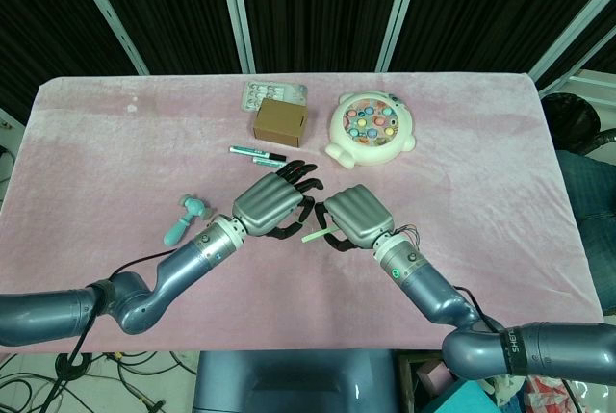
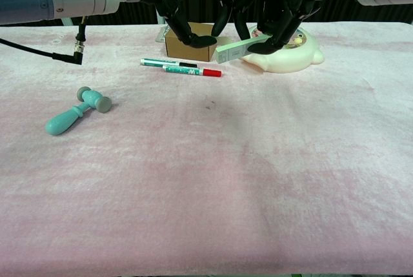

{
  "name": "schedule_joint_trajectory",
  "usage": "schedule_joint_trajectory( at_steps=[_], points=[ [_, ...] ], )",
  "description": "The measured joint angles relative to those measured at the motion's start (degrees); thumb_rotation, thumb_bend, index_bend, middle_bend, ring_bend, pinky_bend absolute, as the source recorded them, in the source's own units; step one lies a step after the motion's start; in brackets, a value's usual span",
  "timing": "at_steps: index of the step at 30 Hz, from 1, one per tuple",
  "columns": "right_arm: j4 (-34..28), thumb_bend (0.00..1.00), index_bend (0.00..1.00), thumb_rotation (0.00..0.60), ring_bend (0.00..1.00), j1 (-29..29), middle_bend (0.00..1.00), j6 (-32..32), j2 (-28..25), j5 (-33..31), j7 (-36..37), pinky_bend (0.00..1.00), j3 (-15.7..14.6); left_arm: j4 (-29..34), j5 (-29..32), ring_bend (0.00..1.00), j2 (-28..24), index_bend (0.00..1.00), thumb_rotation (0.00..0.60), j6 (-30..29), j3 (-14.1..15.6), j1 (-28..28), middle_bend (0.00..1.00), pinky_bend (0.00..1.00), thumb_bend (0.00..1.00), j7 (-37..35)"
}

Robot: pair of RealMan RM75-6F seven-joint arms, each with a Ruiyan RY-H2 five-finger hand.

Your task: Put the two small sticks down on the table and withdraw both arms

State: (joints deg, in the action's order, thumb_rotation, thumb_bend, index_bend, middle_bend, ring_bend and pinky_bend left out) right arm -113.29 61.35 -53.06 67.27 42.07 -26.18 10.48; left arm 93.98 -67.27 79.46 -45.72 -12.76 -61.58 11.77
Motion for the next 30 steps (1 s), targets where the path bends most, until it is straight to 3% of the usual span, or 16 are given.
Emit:
schedule_joint_trajectory(
  at_steps=[30],
  points=[
    [0.0, 0.51, 0.67, 0.6, 0.99, 0.2, 0.92, -0.7, 0.2, -0.5, -0.4, 0.96, -0.2, -0.3, 0.6, 0.0, 0.2, 0.63, 0.6, 0.0, 0.3, -0.4, 0.21, 0.07, 0.46, 1.1]
  ],
)
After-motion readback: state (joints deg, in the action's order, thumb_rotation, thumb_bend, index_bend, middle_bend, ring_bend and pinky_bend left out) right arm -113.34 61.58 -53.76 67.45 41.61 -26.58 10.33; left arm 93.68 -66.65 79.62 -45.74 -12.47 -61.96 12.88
